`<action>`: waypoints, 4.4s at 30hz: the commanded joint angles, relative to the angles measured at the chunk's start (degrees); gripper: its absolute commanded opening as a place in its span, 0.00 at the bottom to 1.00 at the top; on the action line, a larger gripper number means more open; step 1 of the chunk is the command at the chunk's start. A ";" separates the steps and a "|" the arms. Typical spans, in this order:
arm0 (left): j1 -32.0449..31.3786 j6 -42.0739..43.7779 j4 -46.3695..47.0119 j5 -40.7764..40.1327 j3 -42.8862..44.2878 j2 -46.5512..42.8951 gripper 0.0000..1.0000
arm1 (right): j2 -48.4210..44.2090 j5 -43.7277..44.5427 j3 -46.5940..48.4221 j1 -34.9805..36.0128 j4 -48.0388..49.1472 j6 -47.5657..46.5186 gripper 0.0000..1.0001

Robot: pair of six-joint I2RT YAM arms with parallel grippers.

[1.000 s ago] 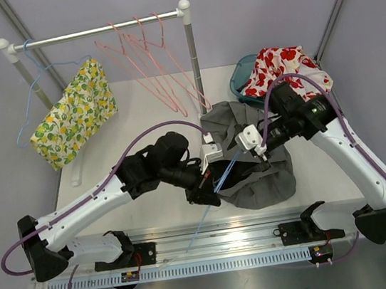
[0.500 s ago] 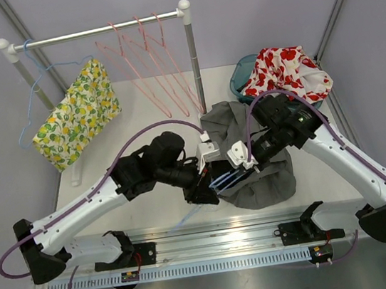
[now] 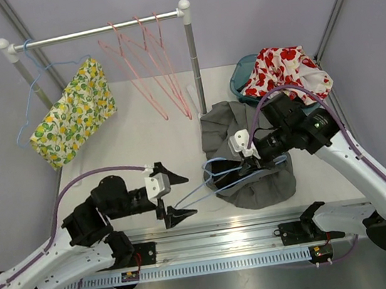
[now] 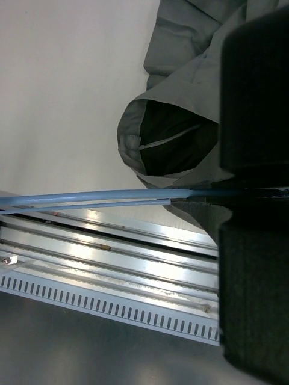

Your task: Remove the skirt from the hanger

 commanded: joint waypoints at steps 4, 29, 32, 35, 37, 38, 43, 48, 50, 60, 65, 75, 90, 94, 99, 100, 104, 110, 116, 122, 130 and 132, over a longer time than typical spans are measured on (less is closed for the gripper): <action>-0.26 10.87 2.81 -4.48 0.82 3.78 0.71 | -0.08 -3.47 -0.29 -1.19 2.24 4.99 0.00; -0.17 16.76 -5.28 -34.93 7.41 -15.01 0.00 | -4.57 11.20 10.53 -27.99 17.78 31.79 1.00; -0.17 14.93 -4.05 -46.27 9.17 -17.83 0.00 | -5.01 8.41 4.39 -29.84 21.73 33.46 0.99; -0.17 10.20 -5.63 -61.65 10.32 -18.01 0.00 | -5.53 7.17 -1.59 -30.72 25.17 34.34 0.99; -0.17 7.38 -6.68 -65.81 10.49 -17.92 0.00 | -5.71 6.91 -4.66 -31.34 26.32 34.34 0.99; -0.17 5.89 -7.21 -68.35 10.06 -18.01 0.00 | -5.71 6.38 -5.47 -32.12 27.45 34.52 1.00; -0.17 1.66 -5.37 -78.73 7.95 -18.01 0.00 | -4.57 2.69 -10.56 -33.62 31.33 36.45 1.00; -0.17 -1.77 -6.15 -84.46 12.93 -8.97 0.00 | -3.43 1.11 -12.06 -33.62 32.12 36.80 1.00; -0.08 -2.21 -6.07 -83.77 15.32 -3.28 0.00 | -3.51 0.23 -12.68 -33.62 32.30 36.89 1.00; 36.44 -11.35 -9.14 -46.43 33.15 17.55 0.00 | -6.24 -2.15 -14.88 -36.35 32.74 37.24 0.99; 42.54 -14.16 -10.03 -35.61 40.55 25.92 0.00 | -6.85 -3.29 -15.32 -37.23 33.00 37.42 0.99; 50.89 -18.82 -8.35 -23.21 48.98 40.43 0.00 | -7.20 -4.87 -15.85 -37.49 32.92 36.89 0.99; 51.16 -18.04 -8.18 -19.51 49.17 47.47 0.05 | -7.12 -6.98 -15.67 -37.49 29.94 33.30 0.99; 51.16 -18.30 -7.83 -18.73 47.94 44.93 0.23 | -6.94 -10.40 -16.19 -37.49 24.93 24.00 0.99; 51.16 -18.39 -7.57 -18.02 43.12 37.11 0.66 | -5.45 -19.01 -16.82 -37.32 10.04 -2.43 0.99; 51.16 -18.47 -7.30 -17.93 42.06 35.36 0.71 | -4.40 -19.46 -16.46 -37.32 7.28 -7.09 1.00; 51.24 -18.65 -6.95 -17.93 35.56 27.10 0.87 | 0.08 -13.96 -14.97 -34.78 2.33 -19.88 0.99; 51.25 -19.70 -6.77 -18.63 22.90 10.75 0.99 | 5.45 11.41 -22.59 -14.48 17.07 -11.37 0.99; 51.25 -20.76 -8.35 -17.76 12.45 -2.26 0.99 | 13.71 25.25 -24.19 -9.02 27.63 -6.53 1.00; 51.25 -22.60 -9.85 -17.32 9.00 -7.80 0.99 | 20.12 37.36 -27.09 -5.77 38.52 -0.74 0.99; 51.25 -23.04 -10.38 -16.44 6.72 -10.10 0.99 | 25.49 37.23 -24.64 -5.06 40.22 5.95 0.46; 51.25 -23.04 -10.38 -16.35 6.45 -11.15 0.99 | 25.40 34.95 -23.94 -5.15 37.76 7.09 0.17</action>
